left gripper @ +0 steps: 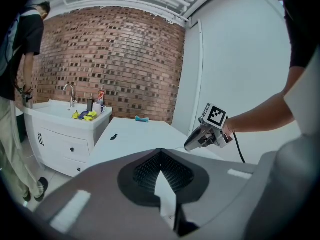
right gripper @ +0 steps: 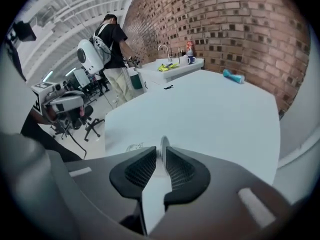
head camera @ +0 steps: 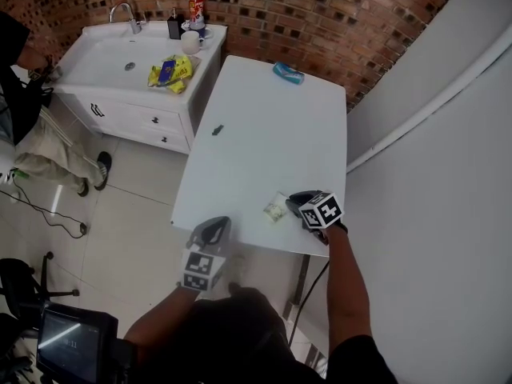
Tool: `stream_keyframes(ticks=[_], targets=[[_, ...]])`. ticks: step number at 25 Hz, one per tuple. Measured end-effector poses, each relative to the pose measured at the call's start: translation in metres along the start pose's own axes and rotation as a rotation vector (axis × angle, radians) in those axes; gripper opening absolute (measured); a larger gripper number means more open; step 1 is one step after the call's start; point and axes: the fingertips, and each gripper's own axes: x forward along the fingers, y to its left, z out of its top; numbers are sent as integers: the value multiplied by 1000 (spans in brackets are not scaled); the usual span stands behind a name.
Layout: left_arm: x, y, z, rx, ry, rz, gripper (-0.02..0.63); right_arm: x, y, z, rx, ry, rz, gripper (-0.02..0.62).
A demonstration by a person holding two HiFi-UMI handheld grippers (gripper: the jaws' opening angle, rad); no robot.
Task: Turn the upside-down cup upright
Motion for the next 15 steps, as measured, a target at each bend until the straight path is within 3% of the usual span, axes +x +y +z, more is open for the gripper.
stream_keyframes(ticks=[3,9,12,15], targets=[[1,0,-1,-3,0,2,0,2,3,-3,30,11,66,57],[1,2,-1,-12,-3,2,1,0,9,-4,13,7,87,41],[2,0,0,-11,-3,-1,1,-9,12,3,-26,-20,55,35],[2,0,2,-7,-4,-6,2,-22,16,20,-118,-55,-42,26]])
